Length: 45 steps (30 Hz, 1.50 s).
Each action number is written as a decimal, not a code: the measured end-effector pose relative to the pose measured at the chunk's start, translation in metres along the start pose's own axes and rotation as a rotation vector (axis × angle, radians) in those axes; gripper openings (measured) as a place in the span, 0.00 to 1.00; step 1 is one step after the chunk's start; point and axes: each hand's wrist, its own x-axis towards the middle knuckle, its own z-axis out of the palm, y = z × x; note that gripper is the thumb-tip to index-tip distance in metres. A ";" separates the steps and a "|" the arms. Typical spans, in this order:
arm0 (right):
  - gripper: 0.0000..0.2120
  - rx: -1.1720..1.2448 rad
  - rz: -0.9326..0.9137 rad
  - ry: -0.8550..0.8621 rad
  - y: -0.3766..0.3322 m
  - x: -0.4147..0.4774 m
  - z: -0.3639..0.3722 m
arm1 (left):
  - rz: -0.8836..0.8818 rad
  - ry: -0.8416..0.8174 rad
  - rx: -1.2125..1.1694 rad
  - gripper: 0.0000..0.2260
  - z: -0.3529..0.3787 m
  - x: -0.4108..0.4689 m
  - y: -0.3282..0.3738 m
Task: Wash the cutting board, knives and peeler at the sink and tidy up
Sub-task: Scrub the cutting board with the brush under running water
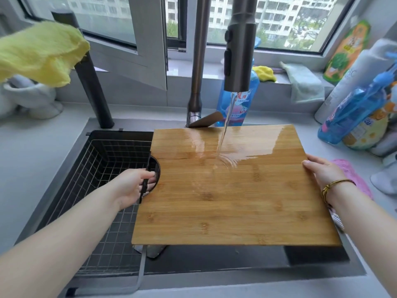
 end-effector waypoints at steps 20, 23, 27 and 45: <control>0.14 -0.475 -0.002 0.098 -0.010 -0.014 -0.030 | -0.009 -0.049 0.126 0.07 -0.007 -0.014 0.000; 0.17 -0.563 0.067 0.063 -0.008 -0.022 -0.031 | -0.031 -0.073 0.102 0.06 -0.014 -0.022 -0.002; 0.17 -0.621 0.120 -0.036 -0.001 -0.037 -0.022 | -0.032 -0.077 0.042 0.05 -0.029 -0.036 0.006; 0.21 -0.333 0.142 -0.537 0.024 -0.082 0.082 | 0.211 0.168 -0.133 0.24 -0.088 -0.159 0.016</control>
